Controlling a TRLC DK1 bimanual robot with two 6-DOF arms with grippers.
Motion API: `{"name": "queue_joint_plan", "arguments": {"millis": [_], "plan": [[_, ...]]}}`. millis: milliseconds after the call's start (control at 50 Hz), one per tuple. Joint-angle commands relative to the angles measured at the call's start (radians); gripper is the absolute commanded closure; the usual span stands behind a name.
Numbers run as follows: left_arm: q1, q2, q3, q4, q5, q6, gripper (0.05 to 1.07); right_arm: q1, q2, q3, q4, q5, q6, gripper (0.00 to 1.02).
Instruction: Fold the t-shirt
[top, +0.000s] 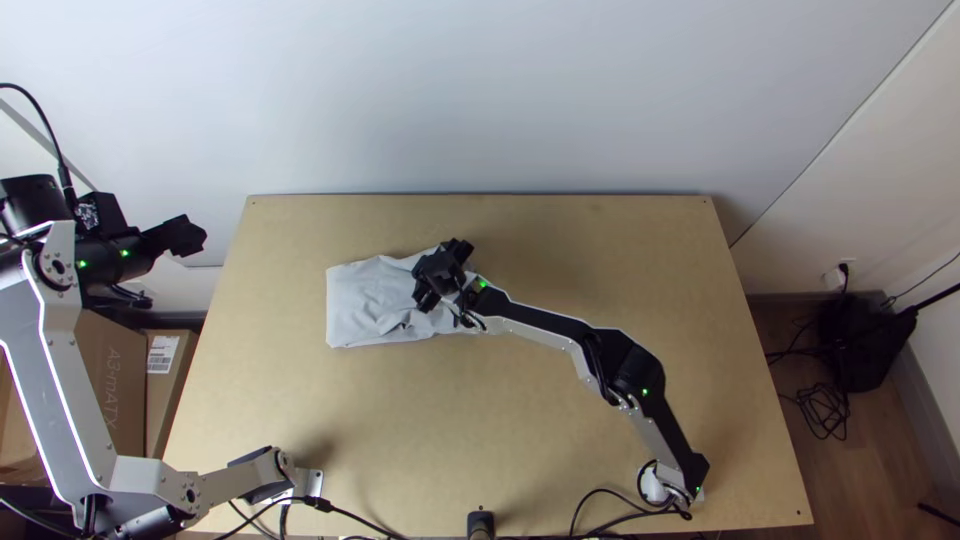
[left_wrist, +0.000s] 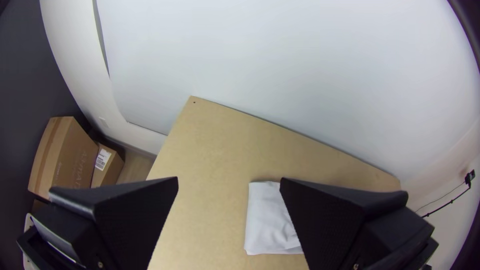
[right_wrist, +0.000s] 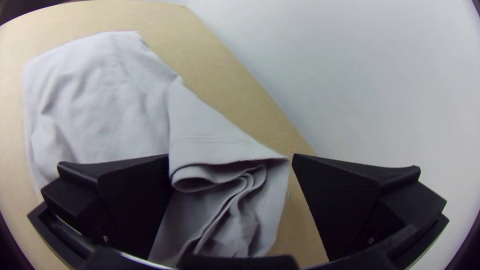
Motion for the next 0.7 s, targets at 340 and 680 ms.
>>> {"name": "queue_joint_plan", "arguments": {"millis": [340, 680], "plan": [[0.005, 0.014, -0.017, 0.029, 0.015, 0.009, 0.09, -0.139, 0.034, 0.129, -0.111, 0.193, 0.264, 0.04], [-0.012, 0.014, -0.005, 0.03, 0.015, 0.005, 0.09, -0.268, -0.035, 0.34, -0.845, -0.426, 0.946, 0.04]]}}
